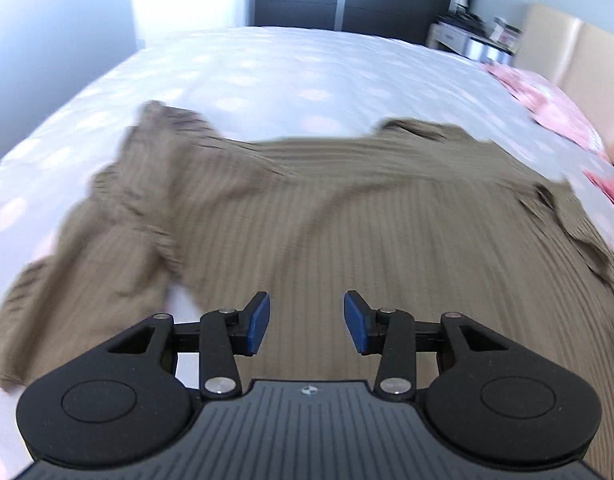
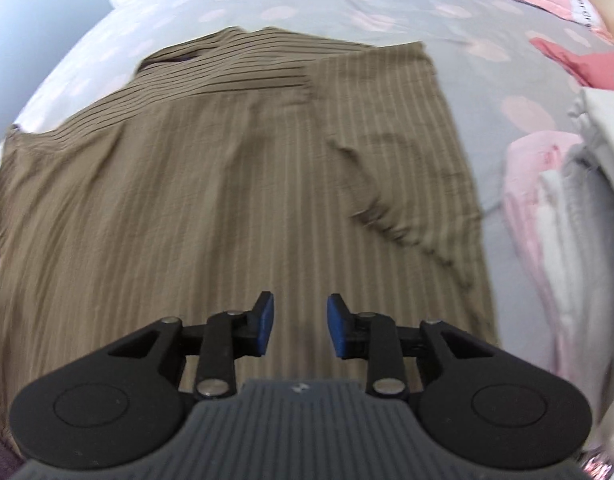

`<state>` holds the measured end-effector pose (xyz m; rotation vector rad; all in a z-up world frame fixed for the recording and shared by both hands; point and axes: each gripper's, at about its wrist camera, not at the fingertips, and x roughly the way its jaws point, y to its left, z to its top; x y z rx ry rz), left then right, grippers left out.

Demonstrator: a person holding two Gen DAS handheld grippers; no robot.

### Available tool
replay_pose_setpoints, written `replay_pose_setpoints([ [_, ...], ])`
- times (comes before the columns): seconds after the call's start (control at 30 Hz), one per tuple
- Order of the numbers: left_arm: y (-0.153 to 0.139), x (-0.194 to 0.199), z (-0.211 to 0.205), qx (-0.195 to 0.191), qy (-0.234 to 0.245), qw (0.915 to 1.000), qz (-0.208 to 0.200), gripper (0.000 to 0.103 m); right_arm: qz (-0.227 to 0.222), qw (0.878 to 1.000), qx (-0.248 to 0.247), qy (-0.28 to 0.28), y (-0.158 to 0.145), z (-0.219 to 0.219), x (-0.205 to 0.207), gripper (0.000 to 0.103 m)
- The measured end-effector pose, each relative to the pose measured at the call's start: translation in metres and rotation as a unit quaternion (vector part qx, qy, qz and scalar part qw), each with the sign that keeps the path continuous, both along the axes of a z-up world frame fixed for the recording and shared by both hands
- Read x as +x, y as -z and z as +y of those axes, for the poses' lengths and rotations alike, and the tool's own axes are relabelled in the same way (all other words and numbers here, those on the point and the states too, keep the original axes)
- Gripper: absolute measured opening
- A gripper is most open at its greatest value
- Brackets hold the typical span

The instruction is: Fold clothes

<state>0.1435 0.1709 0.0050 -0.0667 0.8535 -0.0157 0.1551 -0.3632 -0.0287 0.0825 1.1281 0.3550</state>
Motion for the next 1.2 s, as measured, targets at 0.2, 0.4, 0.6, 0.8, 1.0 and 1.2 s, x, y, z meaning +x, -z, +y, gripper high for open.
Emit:
replay_pose_setpoints([
  [0.2, 0.005, 0.038, 0.073, -0.01, -0.053, 0.9985, -0.012, 0.045, 0.011, 1.0, 0.027, -0.01, -0.002, 0.024, -0.024, 0.041],
  [0.4, 0.024, 0.069, 0.092, -0.019, -0.064, 0.9977, -0.007, 0.045, 0.012, 1.0, 0.024, -0.009, 0.004, 0.038, -0.022, 0.043],
  [0.6, 0.045, 0.083, 0.092, 0.008, -0.091, 0.9956, 0.02, 0.042, 0.016, 0.999, 0.031, -0.02, 0.01, 0.052, -0.01, 0.043],
  [0.8, 0.043, 0.081, 0.081, 0.033, -0.08, 0.9962, -0.004, 0.004, 0.019, 0.999, 0.034, -0.031, 0.014, 0.062, -0.001, 0.046],
  [1.0, 0.026, 0.082, 0.034, 0.093, 0.002, 0.9947, -0.045, 0.002, 0.034, 0.998, 0.045, -0.035, 0.016, 0.064, -0.003, 0.049],
  [1.2, 0.03, 0.08, -0.023, 0.121, 0.134, 0.982, -0.055, 0.002, 0.046, 0.997, 0.049, -0.037, 0.021, 0.063, -0.005, 0.05],
])
